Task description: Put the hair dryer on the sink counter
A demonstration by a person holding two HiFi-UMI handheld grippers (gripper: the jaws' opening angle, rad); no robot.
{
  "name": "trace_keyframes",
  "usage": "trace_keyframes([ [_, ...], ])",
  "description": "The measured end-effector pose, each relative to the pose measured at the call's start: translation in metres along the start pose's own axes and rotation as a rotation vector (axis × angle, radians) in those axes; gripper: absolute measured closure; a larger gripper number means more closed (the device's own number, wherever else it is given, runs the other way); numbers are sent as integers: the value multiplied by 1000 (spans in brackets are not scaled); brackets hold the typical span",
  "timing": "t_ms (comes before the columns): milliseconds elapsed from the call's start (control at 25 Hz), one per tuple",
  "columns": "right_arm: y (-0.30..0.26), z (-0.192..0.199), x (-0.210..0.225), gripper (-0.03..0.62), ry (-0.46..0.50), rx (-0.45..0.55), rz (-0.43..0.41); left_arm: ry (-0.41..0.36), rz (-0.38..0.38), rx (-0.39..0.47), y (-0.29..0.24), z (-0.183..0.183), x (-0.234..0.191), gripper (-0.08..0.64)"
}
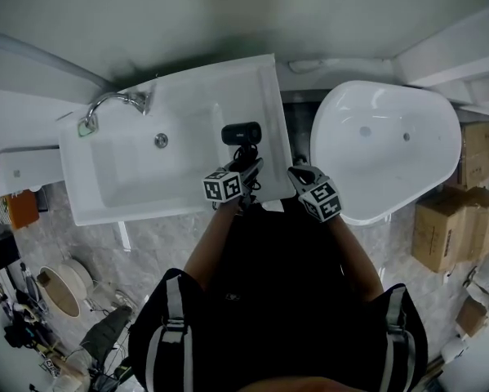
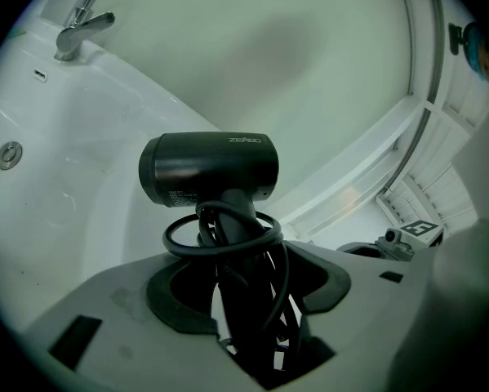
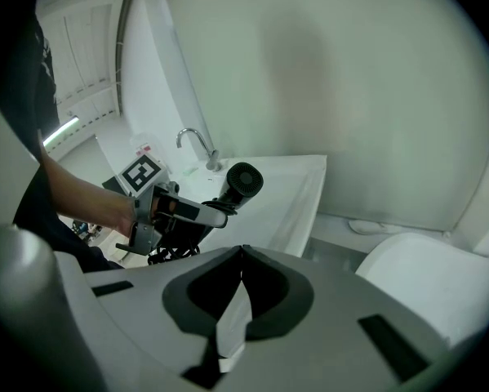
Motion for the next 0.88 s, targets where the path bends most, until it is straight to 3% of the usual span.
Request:
trace_keyframes([
  [400,5,1,3,534,-7,-6,15,28,-22,-45,-22,3,-6,325],
  [880,1,7,10,534,-5,-16,10,-12,-97,-77,-34,-1,-6,325],
])
Point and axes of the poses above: the fingertips, and each gripper's own axes: y backward along the fingers, x to its right, z out of its underside, the point moved 10 cm from there along y, backward along the fingers, and after that the axes turned 9 degrees about -x, right-handed, at the moved point
